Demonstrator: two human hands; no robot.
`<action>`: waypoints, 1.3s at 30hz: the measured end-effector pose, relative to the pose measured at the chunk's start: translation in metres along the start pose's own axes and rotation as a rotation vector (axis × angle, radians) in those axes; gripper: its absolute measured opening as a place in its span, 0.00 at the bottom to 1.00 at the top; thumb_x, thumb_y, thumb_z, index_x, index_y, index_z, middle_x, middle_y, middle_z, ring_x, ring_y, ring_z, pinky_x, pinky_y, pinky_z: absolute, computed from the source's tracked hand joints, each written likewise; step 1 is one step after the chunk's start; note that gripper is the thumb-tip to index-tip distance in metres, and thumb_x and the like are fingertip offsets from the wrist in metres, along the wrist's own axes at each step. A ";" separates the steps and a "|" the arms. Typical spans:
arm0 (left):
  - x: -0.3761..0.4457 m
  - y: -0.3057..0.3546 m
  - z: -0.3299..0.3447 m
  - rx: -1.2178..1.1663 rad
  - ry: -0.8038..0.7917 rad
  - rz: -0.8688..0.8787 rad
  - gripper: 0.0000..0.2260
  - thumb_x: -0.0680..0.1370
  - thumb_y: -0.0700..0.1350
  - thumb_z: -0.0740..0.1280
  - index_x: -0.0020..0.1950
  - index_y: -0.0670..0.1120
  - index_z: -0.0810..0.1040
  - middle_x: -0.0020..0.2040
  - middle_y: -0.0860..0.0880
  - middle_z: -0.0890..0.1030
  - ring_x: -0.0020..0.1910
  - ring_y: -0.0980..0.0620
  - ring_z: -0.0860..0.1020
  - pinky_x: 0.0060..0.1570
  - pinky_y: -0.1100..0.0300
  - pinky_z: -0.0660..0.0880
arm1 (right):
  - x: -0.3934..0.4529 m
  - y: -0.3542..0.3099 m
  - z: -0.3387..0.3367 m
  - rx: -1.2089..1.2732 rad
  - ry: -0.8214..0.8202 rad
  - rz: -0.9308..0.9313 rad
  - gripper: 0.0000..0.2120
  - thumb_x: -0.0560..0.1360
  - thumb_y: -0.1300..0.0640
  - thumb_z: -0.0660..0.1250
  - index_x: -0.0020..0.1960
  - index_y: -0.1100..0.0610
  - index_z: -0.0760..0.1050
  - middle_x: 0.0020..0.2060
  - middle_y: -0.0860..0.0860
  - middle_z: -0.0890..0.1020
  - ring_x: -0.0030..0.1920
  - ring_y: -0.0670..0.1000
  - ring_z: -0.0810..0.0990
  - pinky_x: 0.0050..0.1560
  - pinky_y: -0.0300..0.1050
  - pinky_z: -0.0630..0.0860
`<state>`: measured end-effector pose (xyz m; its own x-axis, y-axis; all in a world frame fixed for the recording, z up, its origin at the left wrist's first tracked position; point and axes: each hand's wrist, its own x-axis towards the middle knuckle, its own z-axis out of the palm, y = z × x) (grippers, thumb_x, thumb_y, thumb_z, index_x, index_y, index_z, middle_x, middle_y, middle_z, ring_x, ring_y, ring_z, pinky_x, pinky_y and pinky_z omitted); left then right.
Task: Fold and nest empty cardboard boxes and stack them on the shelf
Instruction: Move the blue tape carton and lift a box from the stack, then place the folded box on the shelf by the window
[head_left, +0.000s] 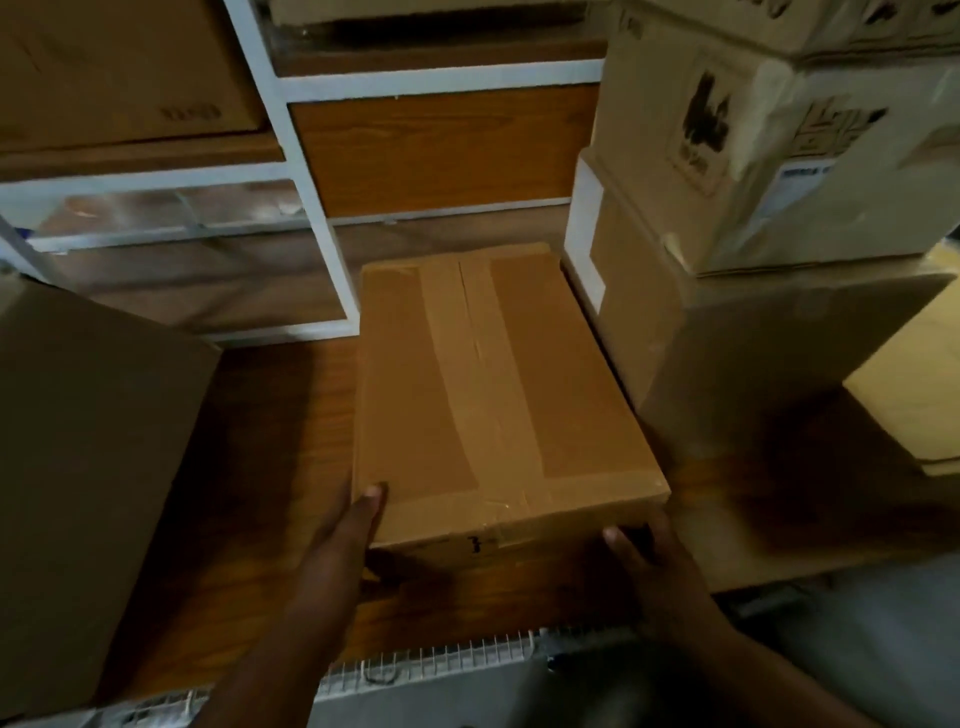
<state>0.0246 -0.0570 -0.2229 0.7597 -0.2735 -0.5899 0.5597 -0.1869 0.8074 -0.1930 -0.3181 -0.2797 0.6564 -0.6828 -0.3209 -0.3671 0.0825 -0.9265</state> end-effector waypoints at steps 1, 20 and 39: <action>0.001 0.001 -0.001 0.000 -0.007 0.004 0.29 0.78 0.67 0.68 0.79 0.65 0.70 0.63 0.49 0.80 0.59 0.36 0.81 0.52 0.35 0.84 | 0.000 -0.001 0.001 -0.044 0.005 0.002 0.25 0.83 0.53 0.71 0.72 0.34 0.64 0.60 0.32 0.77 0.59 0.41 0.76 0.51 0.30 0.74; -0.119 -0.037 0.074 0.884 0.438 0.633 0.39 0.80 0.64 0.68 0.85 0.49 0.58 0.82 0.37 0.61 0.79 0.32 0.63 0.72 0.31 0.68 | -0.031 0.033 -0.097 -0.073 -0.097 -0.039 0.27 0.83 0.49 0.73 0.78 0.41 0.69 0.69 0.40 0.75 0.67 0.40 0.76 0.58 0.37 0.75; -0.148 -0.092 0.541 0.199 -0.245 -0.057 0.41 0.69 0.77 0.68 0.74 0.53 0.75 0.70 0.40 0.77 0.64 0.35 0.78 0.52 0.38 0.80 | 0.037 0.084 -0.523 0.388 0.563 0.095 0.15 0.84 0.40 0.65 0.65 0.46 0.79 0.60 0.50 0.84 0.57 0.53 0.83 0.62 0.63 0.82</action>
<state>-0.3185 -0.5103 -0.2039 0.6131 -0.4720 -0.6335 0.5046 -0.3831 0.7737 -0.5439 -0.7164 -0.2667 0.1519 -0.9241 -0.3506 -0.0751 0.3429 -0.9364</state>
